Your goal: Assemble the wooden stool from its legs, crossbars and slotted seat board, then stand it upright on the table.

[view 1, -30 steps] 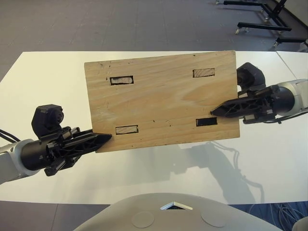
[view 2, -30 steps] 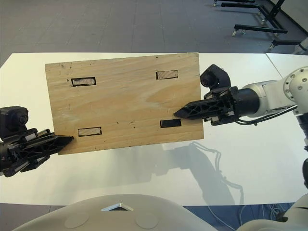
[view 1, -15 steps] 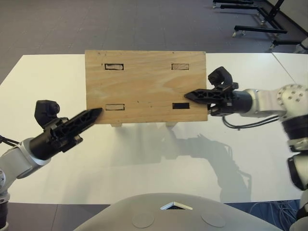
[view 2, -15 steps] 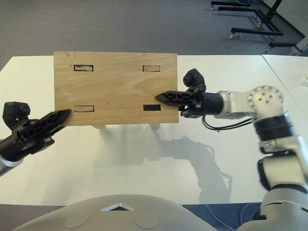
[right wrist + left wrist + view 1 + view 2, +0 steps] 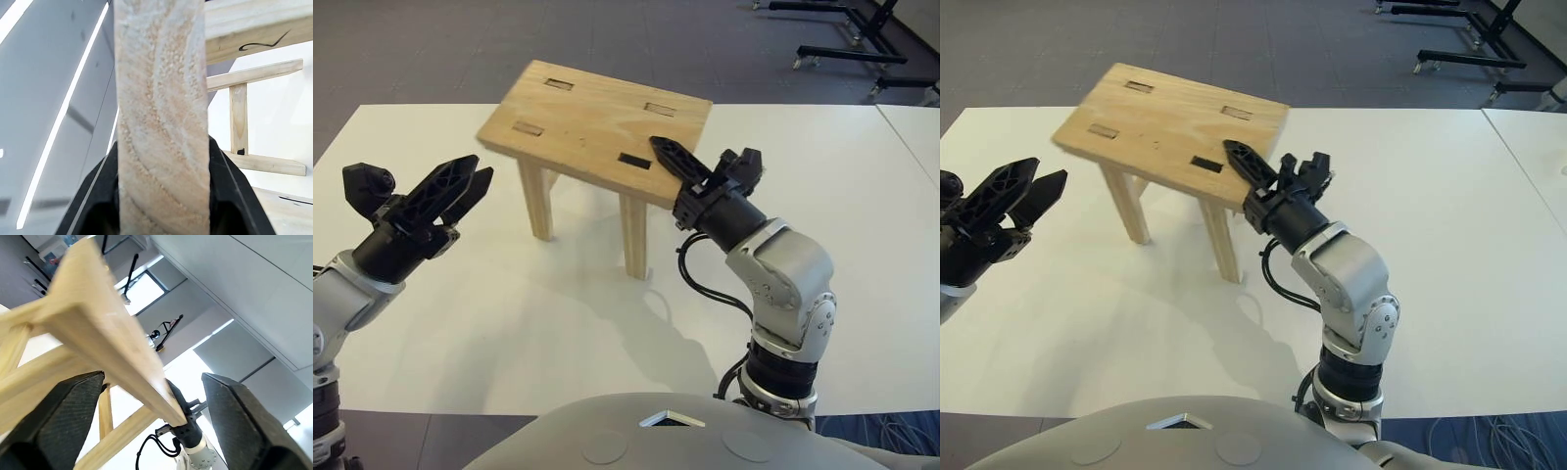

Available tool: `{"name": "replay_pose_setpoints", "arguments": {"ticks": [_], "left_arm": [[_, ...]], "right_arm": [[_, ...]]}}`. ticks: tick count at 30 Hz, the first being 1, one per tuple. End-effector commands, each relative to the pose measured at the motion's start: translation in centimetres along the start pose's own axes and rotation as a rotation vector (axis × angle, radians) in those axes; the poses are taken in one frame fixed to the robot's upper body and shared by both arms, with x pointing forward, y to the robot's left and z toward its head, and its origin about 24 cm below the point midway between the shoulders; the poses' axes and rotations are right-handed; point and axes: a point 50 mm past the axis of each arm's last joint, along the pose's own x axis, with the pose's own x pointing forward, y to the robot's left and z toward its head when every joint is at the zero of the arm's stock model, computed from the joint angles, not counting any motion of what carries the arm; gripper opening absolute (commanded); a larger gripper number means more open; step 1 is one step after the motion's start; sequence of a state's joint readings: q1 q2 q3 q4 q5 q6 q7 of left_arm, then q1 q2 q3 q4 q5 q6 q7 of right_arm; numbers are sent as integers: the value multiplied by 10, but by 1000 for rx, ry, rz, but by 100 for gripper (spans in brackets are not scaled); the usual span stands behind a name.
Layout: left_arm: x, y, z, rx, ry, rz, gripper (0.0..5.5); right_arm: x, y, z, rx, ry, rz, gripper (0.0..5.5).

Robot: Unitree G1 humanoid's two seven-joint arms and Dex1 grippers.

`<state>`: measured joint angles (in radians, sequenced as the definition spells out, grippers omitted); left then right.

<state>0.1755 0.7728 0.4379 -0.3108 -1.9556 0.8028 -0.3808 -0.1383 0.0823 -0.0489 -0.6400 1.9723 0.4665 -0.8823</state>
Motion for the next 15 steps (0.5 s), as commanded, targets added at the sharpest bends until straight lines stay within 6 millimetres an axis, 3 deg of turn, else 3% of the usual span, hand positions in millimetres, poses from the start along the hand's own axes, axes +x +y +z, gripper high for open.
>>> {"name": "replay_pose_setpoints", "arguments": {"ticks": [1, 5, 8, 15], "left_arm": [[8, -3, -6, 17, 41, -33, 401], [10, -2, -9, 25, 46, -36, 401], [11, -1, -14, 31, 60, -39, 401], [12, 3, -22, 39, 80, -35, 401]], "right_arm": [[5, 43, -15, 169, 15, 176, 132], [11, 25, -8, 82, 27, 119, 132], [14, 13, -1, -77, 77, 114, 132], [20, 14, 5, -107, 108, 168, 285]]}}
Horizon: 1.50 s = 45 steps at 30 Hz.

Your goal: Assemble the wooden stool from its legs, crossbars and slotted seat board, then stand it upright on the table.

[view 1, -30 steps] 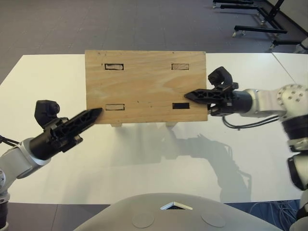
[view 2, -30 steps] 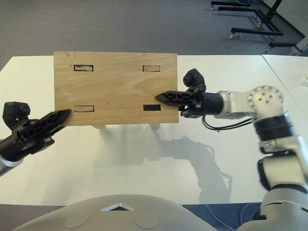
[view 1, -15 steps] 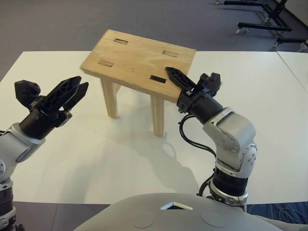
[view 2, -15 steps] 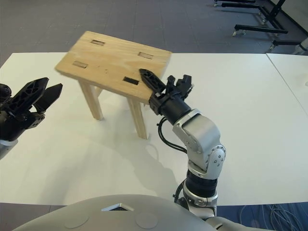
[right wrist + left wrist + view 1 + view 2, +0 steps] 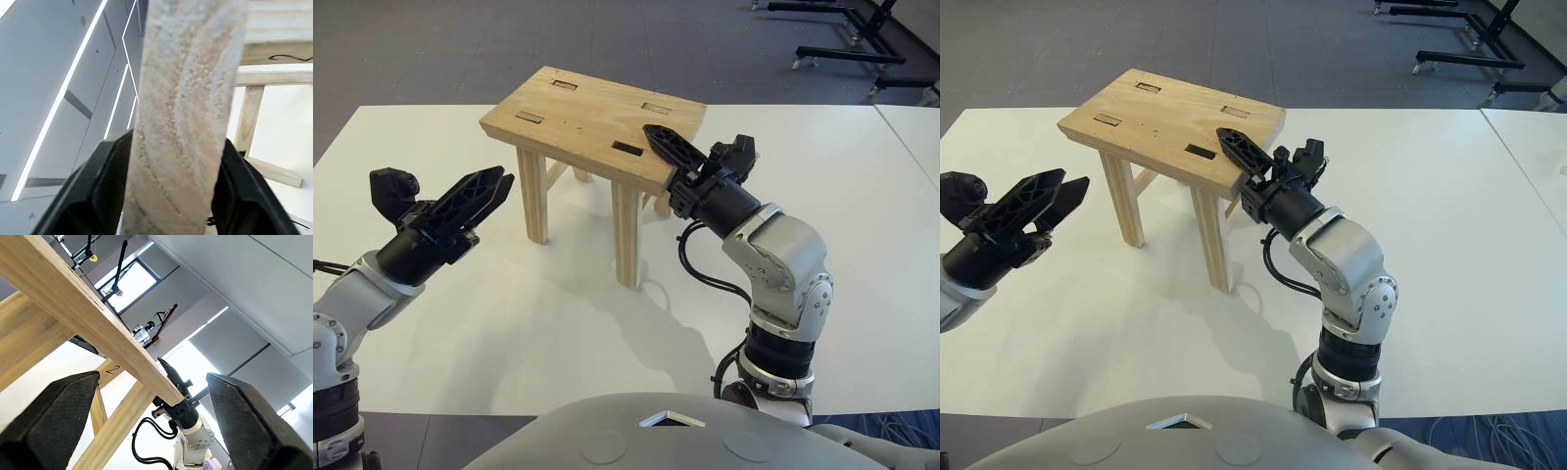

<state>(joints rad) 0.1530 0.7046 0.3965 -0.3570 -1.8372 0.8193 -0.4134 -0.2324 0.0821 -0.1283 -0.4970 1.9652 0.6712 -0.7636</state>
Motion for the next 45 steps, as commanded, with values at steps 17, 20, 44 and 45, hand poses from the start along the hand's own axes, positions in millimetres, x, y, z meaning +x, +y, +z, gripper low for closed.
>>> {"name": "replay_pose_setpoints", "arguments": {"ticks": [17, 20, 44, 45], "left_arm": [[26, 10, -12, 141, -28, -84, 401], [29, 8, -10, 182, -35, -101, 401], [93, 31, -17, 631, 83, -100, 401], [102, 46, -13, 656, 96, -60, 401]], "right_arm": [[-42, -27, 87, -395, 70, -22, 360], [-47, -17, 99, -552, 19, 0, 360], [21, -41, 43, -1890, 142, 368, 360], [29, -46, 46, -1914, 115, 338, 360]]}}
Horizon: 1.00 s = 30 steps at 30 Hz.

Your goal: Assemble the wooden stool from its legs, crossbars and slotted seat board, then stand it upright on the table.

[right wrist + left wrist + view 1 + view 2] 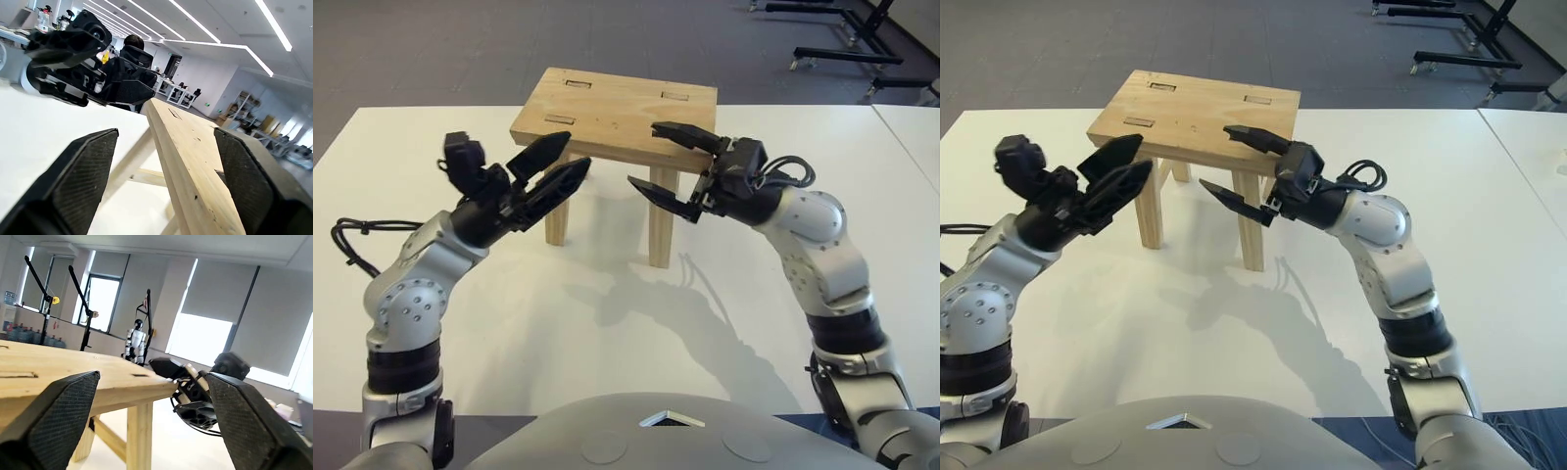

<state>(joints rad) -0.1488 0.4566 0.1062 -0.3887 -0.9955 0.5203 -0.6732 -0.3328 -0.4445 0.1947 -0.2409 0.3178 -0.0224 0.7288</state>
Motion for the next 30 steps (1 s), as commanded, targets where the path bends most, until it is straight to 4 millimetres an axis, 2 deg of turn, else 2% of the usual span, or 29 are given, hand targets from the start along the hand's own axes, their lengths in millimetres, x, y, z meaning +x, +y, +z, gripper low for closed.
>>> {"name": "replay_pose_setpoints", "arguments": {"ticks": [1, 4, 7, 9, 14, 19, 23, 28, 30], "left_arm": [[23, 52, -17, 75, 84, 114, 401], [32, 84, -10, 126, 79, 180, 401], [38, 99, 0, 159, 39, 205, 401], [40, 97, 3, 171, 19, 179, 401], [32, 88, 1, 170, -18, 150, 401], [31, 80, 1, 171, -57, 144, 401], [33, 75, 0, 175, -84, 147, 401], [36, 67, -4, 164, -112, 145, 401], [36, 65, -5, 160, -123, 143, 401]], "right_arm": [[16, -12, -41, -58, 114, -100, 360], [33, -19, -50, -102, 105, -134, 360], [42, -27, -52, -145, 71, -185, 360], [43, -33, -49, -193, 44, -211, 360], [30, -53, -43, -341, 67, -274, 360], [26, -60, -52, -432, 126, -342, 360], [18, -71, -58, -460, 170, -477, 360], [11, -72, -68, -536, 248, -511, 360], [13, -67, -67, -517, 215, -516, 360]]}}
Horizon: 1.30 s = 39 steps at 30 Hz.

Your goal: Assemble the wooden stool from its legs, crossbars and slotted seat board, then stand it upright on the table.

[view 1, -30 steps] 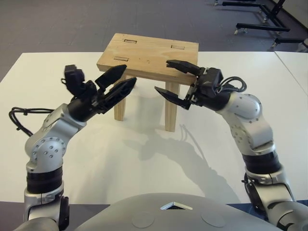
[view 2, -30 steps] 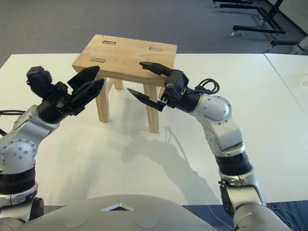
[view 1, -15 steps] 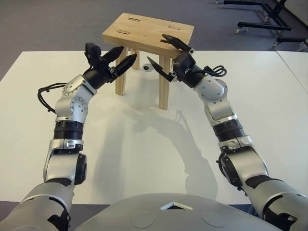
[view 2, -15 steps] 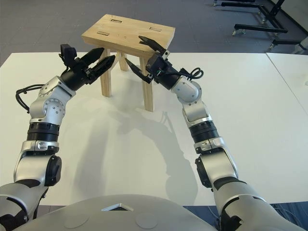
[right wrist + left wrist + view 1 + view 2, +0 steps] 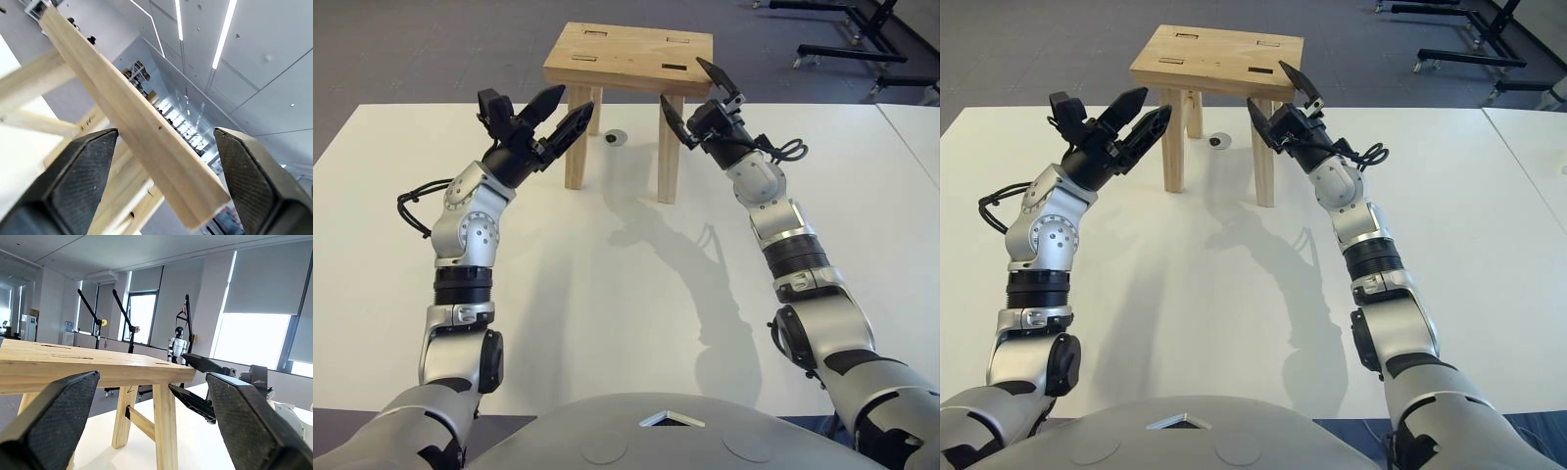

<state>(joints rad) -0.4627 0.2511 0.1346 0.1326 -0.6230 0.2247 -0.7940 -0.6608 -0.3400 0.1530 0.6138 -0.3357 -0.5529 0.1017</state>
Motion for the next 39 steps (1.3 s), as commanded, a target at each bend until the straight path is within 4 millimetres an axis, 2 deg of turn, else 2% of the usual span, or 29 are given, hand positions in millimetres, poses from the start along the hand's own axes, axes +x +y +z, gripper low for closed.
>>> {"name": "replay_pose_setpoints", "arguments": {"ticks": [1, 4, 7, 10, 12, 14, 16, 21, 24, 29, 34, 39], "left_arm": [[-1, -3, 1, -9, -20, 4, 401], [-2, -4, 5, 18, -37, 17, 401], [-1, -7, 20, 127, -127, 109, 401], [-4, -14, 36, 227, -298, 302, 401], [-5, -28, 33, 240, -341, 348, 401], [-4, -34, 28, 225, -350, 360, 401], [-5, -34, 27, 215, -349, 364, 401], [-13, -27, 33, 227, -353, 384, 401], [-11, -27, 30, 231, -348, 388, 401], [-5, -31, 25, 256, -338, 373, 401], [0, -35, 21, 282, -340, 365, 401], [2, -37, 22, 294, -346, 370, 401]], "right_arm": [[2, 0, 6, 21, -31, -21, 360], [4, -7, 14, 72, -54, -97, 360], [6, -20, 31, 274, -104, -237, 360], [1, -15, 53, 435, -152, -310, 360], [-6, -3, 65, 476, -172, -299, 360], [-10, 7, 68, 452, -168, -249, 360], [-13, 8, 63, 427, -145, -219, 360], [-16, -7, 54, 379, -129, -221, 360], [-14, -6, 56, 381, -137, -222, 360], [-5, 5, 58, 373, -137, -198, 360], [0, 4, 57, 215, -156, -253, 360], [-1, -5, 62, 240, -180, -310, 360]]}}
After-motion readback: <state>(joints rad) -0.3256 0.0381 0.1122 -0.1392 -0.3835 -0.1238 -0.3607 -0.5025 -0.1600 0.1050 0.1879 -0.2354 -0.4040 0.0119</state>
